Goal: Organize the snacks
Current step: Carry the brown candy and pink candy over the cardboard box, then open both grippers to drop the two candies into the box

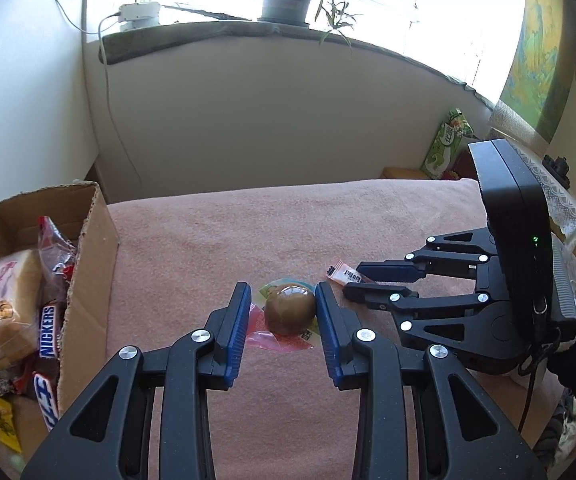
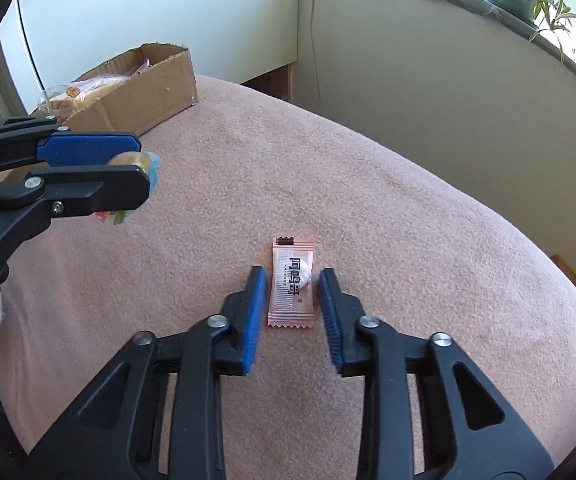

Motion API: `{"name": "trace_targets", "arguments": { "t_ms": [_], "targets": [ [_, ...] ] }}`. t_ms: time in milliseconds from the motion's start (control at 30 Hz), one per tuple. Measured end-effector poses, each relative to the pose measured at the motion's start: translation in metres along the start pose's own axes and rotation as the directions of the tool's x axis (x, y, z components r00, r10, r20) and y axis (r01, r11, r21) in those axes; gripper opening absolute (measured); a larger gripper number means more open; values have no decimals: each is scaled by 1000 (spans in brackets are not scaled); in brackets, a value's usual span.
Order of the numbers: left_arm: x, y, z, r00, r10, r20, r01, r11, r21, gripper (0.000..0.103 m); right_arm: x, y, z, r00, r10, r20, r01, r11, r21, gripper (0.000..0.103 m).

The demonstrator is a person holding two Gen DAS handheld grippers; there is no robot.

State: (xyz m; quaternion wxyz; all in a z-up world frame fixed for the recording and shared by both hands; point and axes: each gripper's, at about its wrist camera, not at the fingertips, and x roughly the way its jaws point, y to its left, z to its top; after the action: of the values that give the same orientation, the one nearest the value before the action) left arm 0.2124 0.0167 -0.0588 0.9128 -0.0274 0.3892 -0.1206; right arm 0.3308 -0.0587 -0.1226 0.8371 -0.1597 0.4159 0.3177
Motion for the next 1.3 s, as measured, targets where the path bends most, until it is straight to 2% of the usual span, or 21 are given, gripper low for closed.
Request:
{"name": "trace_targets", "arguments": {
  "t_ms": [133,333,700,967,1300],
  "targets": [
    [-14,5,-4,1000,-3,23,4,1000,-13,31,-8,0,-4,1000,-20,-2,20,1000,20,19],
    [-43,16,-12,998,14,62,-12,999,-32,31,-41,13,-8,998,12,56,-15,999,50,19],
    [-99,62,-38,989,102,106,-92,992,-91,31,-102,82,10,982,123,145,-121,992,-24,19],
    [-129,107,-57,974,197,111,-178,972,-156,31,-113,139,37,962,214,171,-199,975,-104,20],
    [-146,148,-78,961,265,82,-244,947,-208,31,-95,189,57,946,289,145,-265,950,-165,20]
  ]
}}
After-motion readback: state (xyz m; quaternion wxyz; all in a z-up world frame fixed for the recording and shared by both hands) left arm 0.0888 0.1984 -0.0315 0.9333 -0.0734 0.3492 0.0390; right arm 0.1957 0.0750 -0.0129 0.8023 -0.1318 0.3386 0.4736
